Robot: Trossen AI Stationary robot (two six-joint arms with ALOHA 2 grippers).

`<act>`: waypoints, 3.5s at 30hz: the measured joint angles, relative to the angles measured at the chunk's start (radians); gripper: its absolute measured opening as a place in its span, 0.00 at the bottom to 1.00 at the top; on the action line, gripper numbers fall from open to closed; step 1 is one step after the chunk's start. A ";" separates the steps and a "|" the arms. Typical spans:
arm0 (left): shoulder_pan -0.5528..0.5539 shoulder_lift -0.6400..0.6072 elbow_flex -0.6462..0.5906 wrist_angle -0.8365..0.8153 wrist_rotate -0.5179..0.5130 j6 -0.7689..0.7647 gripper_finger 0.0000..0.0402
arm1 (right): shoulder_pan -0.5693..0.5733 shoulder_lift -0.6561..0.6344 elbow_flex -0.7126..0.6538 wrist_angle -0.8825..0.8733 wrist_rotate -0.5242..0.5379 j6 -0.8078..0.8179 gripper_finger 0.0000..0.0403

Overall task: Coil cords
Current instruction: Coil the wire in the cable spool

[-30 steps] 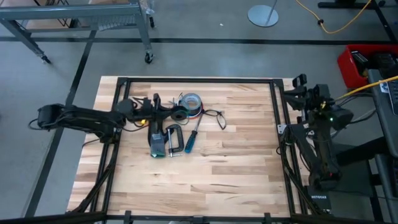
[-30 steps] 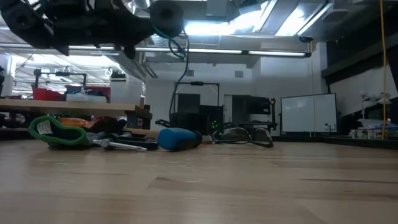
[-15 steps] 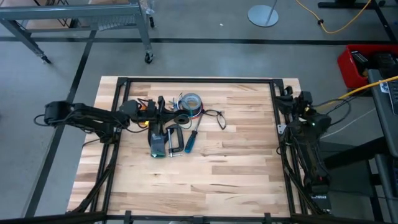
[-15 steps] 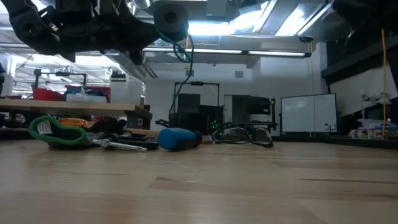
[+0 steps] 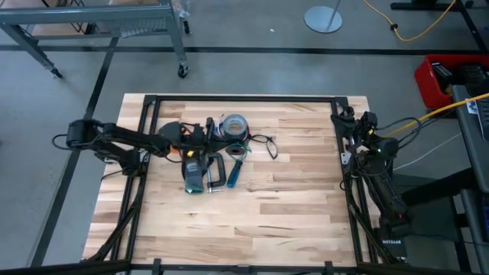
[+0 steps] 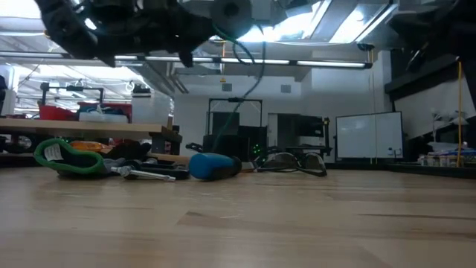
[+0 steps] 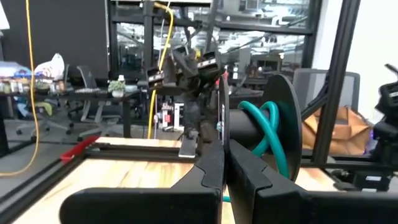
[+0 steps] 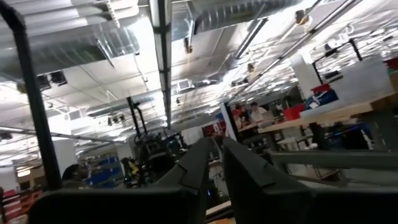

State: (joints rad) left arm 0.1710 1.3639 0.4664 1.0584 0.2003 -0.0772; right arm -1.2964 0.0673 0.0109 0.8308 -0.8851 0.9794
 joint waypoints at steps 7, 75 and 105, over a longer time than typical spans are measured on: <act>0.001 0.142 0.099 -0.002 0.000 -0.001 0.00 | 0.075 0.000 -0.002 -0.092 -0.003 -0.096 0.13; 0.019 0.545 0.670 -0.272 0.147 -0.042 0.00 | 0.816 0.325 0.004 -0.306 0.406 -0.651 0.30; 0.019 0.544 0.669 -0.325 0.151 -0.024 0.00 | 0.872 0.703 0.144 -0.174 0.328 -0.735 0.30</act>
State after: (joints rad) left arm 0.1898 1.9076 1.1351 0.7338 0.3515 -0.1017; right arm -0.4248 0.7704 0.1547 0.6571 -0.5576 0.2440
